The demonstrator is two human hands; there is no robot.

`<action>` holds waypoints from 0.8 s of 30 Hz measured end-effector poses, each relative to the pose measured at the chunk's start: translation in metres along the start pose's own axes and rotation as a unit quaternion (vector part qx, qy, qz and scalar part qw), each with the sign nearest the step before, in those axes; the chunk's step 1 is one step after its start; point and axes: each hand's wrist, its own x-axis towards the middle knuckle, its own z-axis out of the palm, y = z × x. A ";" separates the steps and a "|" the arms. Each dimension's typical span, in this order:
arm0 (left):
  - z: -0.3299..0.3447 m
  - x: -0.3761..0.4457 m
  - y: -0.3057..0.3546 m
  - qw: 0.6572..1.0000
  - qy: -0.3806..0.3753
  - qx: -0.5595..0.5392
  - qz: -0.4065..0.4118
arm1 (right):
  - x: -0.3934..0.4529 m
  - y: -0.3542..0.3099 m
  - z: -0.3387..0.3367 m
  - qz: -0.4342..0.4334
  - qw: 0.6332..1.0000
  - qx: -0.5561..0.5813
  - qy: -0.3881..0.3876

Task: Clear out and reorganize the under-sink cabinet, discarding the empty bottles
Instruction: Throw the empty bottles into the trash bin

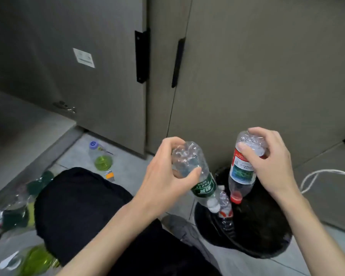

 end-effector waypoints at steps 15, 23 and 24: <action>0.082 0.060 -0.034 0.952 -0.121 0.279 -0.044 | -0.021 0.074 0.030 0.138 0.988 -0.021 -0.072; -0.096 0.074 -0.024 0.890 0.059 0.444 -0.091 | 0.034 -0.063 0.147 0.024 0.958 0.143 -0.250; -0.123 0.068 -0.024 0.881 0.083 0.453 -0.108 | 0.038 -0.085 0.165 0.002 0.950 0.150 -0.273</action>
